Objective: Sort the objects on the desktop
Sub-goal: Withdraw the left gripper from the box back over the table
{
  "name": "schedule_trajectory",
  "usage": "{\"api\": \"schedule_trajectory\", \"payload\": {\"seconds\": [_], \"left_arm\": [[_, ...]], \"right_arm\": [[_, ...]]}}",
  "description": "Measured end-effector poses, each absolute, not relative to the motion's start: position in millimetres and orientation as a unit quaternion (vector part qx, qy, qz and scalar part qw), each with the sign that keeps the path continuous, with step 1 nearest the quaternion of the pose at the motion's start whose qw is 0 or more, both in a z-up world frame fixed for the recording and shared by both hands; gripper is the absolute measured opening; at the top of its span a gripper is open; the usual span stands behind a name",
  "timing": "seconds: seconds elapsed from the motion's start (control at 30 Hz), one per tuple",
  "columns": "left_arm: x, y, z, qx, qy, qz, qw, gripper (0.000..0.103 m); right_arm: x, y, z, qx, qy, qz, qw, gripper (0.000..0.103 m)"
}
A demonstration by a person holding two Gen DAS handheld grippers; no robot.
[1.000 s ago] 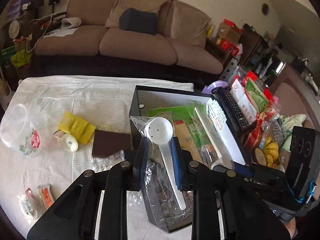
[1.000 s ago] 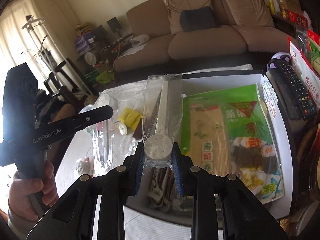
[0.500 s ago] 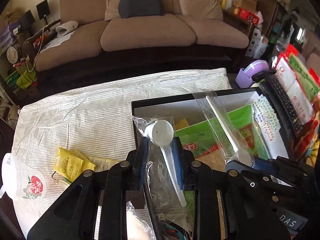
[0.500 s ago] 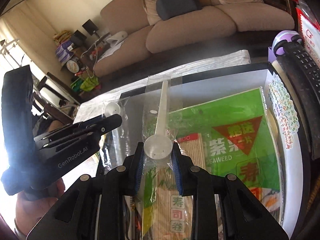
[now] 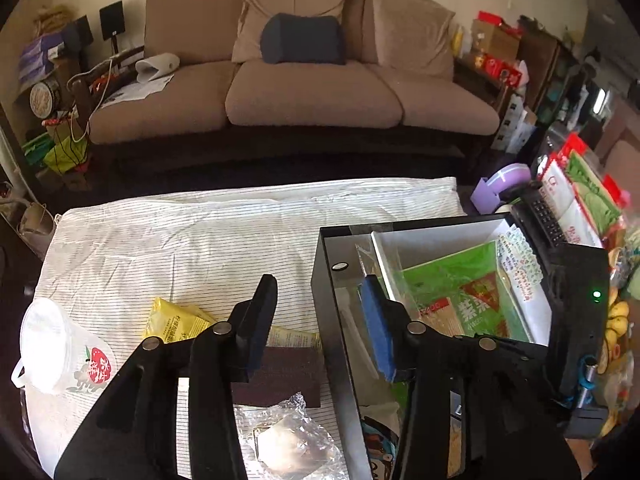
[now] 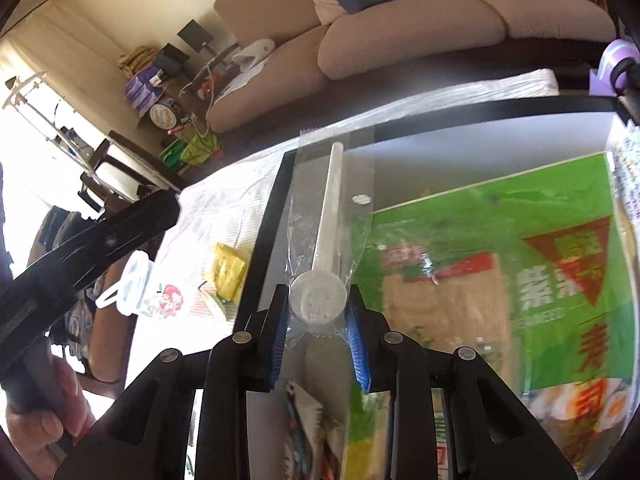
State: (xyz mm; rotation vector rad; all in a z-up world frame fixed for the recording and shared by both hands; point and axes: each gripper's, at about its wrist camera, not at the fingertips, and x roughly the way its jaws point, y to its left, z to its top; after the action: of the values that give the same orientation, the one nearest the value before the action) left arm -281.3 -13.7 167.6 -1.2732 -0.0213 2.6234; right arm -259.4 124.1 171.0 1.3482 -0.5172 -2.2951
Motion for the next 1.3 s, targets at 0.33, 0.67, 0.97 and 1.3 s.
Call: {"api": "schedule_trajectory", "payload": {"seconds": [0.33,0.67,0.97,1.3], "left_arm": [[-264.1,-33.5,159.2,-0.448,-0.015,0.886,0.118,0.05],[-213.3,-72.9,164.1,-0.448,-0.024,0.887,0.114,0.054],[-118.7,-149.9,151.0,-0.45,-0.003,0.891,0.065,0.069],[-44.7,-227.8,83.7,-0.477,-0.056,0.877,-0.019,0.069]], "right_arm": [[-238.2,105.0,179.0,0.506,-0.089,-0.834,0.201,0.07],[-202.2,124.5,207.3,0.48,-0.113,-0.85,0.186,0.081],[-124.4,80.9,238.6,0.434,-0.065,-0.866,0.24,0.081],[-35.1,0.4,241.6,0.388,-0.005,-0.876,0.286,0.081]]}}
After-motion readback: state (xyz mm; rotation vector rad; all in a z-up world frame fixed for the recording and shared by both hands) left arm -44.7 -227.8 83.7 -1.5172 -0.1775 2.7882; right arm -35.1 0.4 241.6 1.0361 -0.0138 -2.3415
